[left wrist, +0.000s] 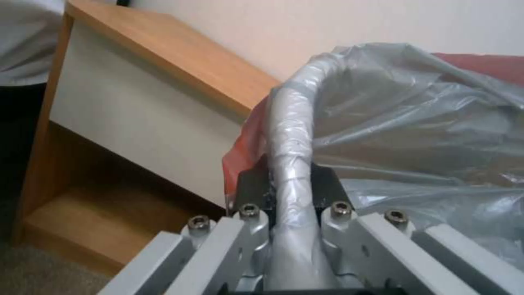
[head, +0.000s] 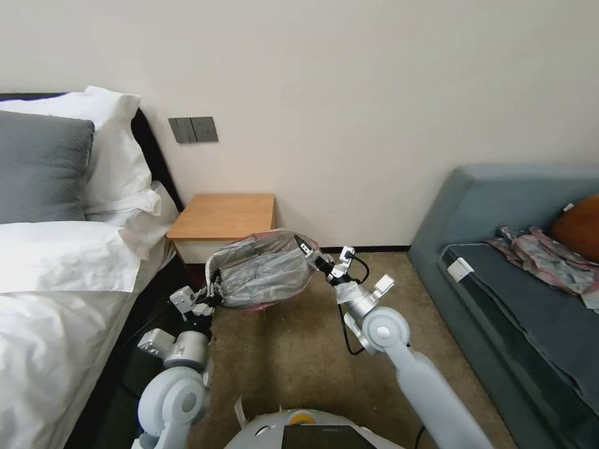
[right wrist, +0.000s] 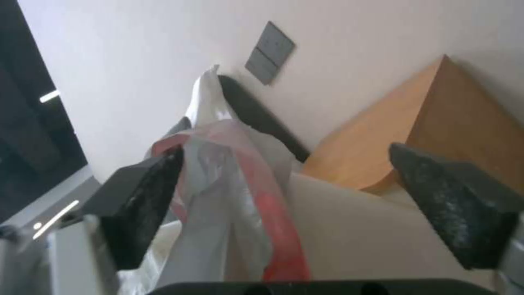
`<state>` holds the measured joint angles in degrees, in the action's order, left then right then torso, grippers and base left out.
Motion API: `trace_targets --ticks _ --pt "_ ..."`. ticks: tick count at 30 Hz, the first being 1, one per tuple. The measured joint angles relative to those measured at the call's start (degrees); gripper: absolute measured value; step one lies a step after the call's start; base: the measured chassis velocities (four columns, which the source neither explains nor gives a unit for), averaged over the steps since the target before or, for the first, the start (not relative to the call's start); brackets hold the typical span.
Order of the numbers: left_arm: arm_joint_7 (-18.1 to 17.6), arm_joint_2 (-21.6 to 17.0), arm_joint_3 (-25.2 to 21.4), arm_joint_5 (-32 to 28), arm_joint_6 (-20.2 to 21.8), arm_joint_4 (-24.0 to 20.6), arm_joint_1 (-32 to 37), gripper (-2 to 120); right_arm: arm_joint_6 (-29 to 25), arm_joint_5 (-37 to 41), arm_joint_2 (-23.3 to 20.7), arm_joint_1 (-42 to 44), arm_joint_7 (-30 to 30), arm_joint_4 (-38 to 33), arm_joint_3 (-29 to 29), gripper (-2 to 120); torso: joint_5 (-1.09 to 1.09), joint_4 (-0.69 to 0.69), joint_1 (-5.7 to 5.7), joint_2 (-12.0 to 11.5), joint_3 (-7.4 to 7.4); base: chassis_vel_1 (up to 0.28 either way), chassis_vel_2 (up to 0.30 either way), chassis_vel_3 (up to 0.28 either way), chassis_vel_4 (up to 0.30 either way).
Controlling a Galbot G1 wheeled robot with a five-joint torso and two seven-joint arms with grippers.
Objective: Pick up the garbage bag from the table and place it over the trash can.
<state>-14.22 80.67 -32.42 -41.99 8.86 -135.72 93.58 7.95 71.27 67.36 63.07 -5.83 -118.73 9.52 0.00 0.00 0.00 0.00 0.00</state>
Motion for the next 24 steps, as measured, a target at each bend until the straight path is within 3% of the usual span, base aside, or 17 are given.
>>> trace_targets --ticks 24 --pt "0.8 -0.8 0.2 -1.3 0.3 -1.0 0.8 5 -0.3 1.8 2.4 -1.3 2.5 2.3 1.4 7 0.01 0.00 0.00 0.0 0.00 0.000 0.000 0.000 0.000"
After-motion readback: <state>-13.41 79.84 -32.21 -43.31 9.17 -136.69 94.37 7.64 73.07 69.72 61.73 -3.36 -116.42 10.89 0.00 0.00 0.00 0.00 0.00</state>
